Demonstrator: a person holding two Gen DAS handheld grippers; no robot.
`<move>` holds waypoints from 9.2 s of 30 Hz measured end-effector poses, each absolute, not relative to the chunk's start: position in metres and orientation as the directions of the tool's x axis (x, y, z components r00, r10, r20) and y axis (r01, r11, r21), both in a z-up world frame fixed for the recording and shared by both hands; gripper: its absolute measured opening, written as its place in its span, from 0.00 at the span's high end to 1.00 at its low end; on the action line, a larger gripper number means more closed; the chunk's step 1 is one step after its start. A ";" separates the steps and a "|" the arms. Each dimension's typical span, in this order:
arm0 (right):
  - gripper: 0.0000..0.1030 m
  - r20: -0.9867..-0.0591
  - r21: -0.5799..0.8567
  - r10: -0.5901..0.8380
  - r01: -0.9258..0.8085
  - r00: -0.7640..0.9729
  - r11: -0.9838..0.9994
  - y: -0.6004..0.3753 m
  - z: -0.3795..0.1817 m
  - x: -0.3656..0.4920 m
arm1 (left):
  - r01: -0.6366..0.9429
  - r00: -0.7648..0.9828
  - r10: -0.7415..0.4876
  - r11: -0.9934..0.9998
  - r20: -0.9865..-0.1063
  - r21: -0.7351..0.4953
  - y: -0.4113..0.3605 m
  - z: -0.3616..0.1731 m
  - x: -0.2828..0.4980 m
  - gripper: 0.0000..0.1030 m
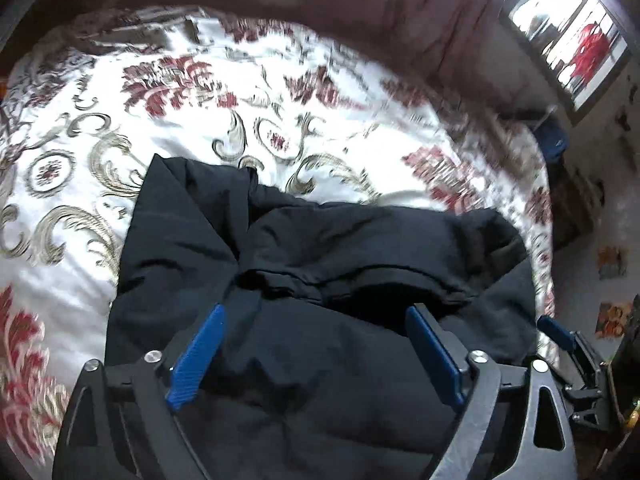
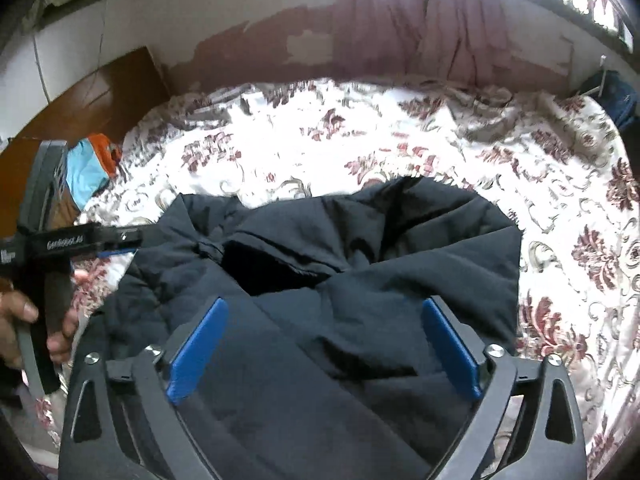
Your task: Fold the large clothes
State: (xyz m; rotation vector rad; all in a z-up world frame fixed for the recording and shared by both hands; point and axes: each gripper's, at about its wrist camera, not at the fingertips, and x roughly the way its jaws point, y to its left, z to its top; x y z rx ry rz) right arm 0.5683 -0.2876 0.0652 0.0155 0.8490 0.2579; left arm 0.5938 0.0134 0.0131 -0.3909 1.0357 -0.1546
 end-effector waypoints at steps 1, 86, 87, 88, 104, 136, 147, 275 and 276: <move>0.04 -0.731 0.117 0.232 -0.217 0.642 0.969 -0.289 0.071 0.564 | -0.067 0.518 -0.307 0.916 -0.798 -0.395 0.008 0.019 0.591 0.07; 0.02 -0.740 -0.252 -0.113 -0.118 0.663 0.960 -0.261 -0.041 0.124 | 0.134 0.641 -0.046 0.990 -0.766 0.052 0.003 -0.058 0.094 0.00; 0.02 -0.738 -0.266 -0.127 -0.112 0.663 0.957 -0.260 -0.043 0.124 | 0.140 0.629 -0.032 0.988 -0.777 0.073 0.000 -0.064 0.095 0.00; 0.02 -0.732 -0.286 -0.147 -0.104 0.665 0.953 -0.258 -0.045 0.123 | 0.143 0.623 -0.021 0.986 -0.782 0.087 -0.003 -0.067 0.095 0.00; 0.02 -0.626 -0.483 -0.313 -0.041 0.715 0.874 -0.236 -0.047 0.120 | 0.097 0.608 0.047 0.986 -0.793 0.133 -0.005 -0.086 0.102 0.00; 0.53 -0.539 -0.228 -0.045 -0.095 0.841 0.969 -0.236 0.016 0.145 | 0.016 0.771 0.249 0.913 -0.587 0.408 -0.026 -0.075 0.094 0.01; 0.53 -0.577 -0.275 -0.086 -0.094 0.812 0.957 -0.251 -0.002 0.144 | -0.051 0.760 0.343 0.878 -0.552 0.475 -0.012 -0.080 0.113 0.47; 0.17 -0.638 0.032 0.004 0.021 0.770 0.999 -0.349 -0.022 0.492 | 0.172 0.780 -0.206 0.978 -0.591 -0.114 -0.007 -0.004 0.441 0.00; 0.15 -0.646 0.056 0.014 0.029 0.763 0.998 -0.353 -0.024 0.497 | 0.154 0.771 -0.204 0.979 -0.603 -0.134 -0.003 -0.007 0.450 0.00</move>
